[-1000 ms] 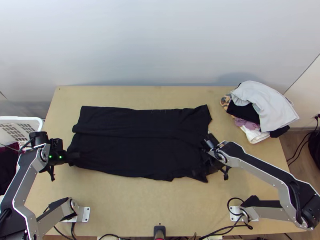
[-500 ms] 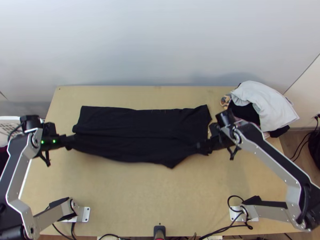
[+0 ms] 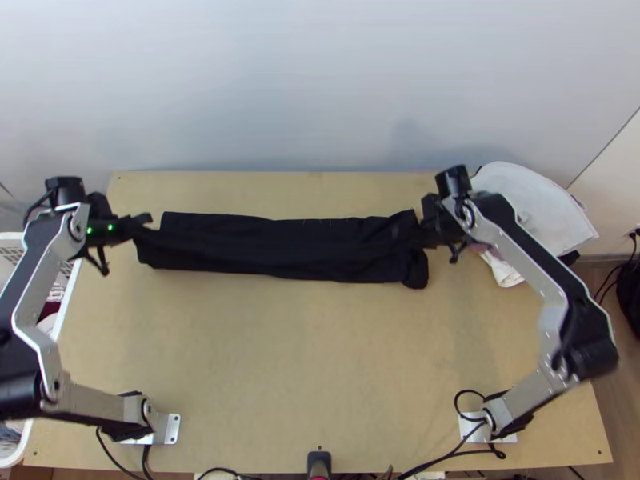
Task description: Fold the t-shirt
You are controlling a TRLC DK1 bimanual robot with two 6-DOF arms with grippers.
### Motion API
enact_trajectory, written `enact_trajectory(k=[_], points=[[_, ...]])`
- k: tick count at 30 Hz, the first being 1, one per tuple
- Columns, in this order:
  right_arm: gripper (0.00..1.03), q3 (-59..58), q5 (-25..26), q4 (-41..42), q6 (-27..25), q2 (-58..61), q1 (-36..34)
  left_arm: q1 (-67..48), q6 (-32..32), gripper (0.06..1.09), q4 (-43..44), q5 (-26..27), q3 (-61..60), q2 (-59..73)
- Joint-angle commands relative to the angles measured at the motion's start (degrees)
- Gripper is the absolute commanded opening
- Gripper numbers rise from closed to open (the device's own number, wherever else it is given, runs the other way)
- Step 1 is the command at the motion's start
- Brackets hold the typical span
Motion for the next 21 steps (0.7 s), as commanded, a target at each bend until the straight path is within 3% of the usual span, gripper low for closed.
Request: enact_trajectory(k=[1, 13, 15, 17, 19, 20, 21], points=[[0.03, 10.8, -0.3, 0.1, 1.1, 11.5, -1.4, -2.0, -2.0, 0.1, 6.0, -2.3, 8.0, 9.8], [0.06, 18.8, -0.6, 0.1, 3.3, 22.4, -5.5, -5.8, -3.7, 0.1, 11.1, -6.8, 13.9, 21.2], [0.27, 18.9, -0.6, 0.1, 4.5, 23.1, -6.0, -5.8, -3.7, 0.18, 12.3, -7.2, 13.4, 21.9], [0.6, 18.7, -0.7, -0.2, 6.1, 22.8, -6.0, -5.9, -3.7, 0.53, 12.4, -7.3, 12.7, 21.8], [0.87, 18.6, -1.6, -0.6, 7.0, 22.1, -5.9, -6.1, -3.7, 0.75, 11.8, -7.3, 12.3, 21.4], [0.97, 18.6, -2.7, -0.8, 7.3, 21.6, -5.8, -6.1, -3.6, 0.83, 11.0, -7.3, 12.2, 21.2], [0.99, 18.5, -3.6, -0.9, 7.7, 20.9, -5.7, -6.1, -3.7, 0.91, 10.0, -7.3, 12.2, 20.9]])
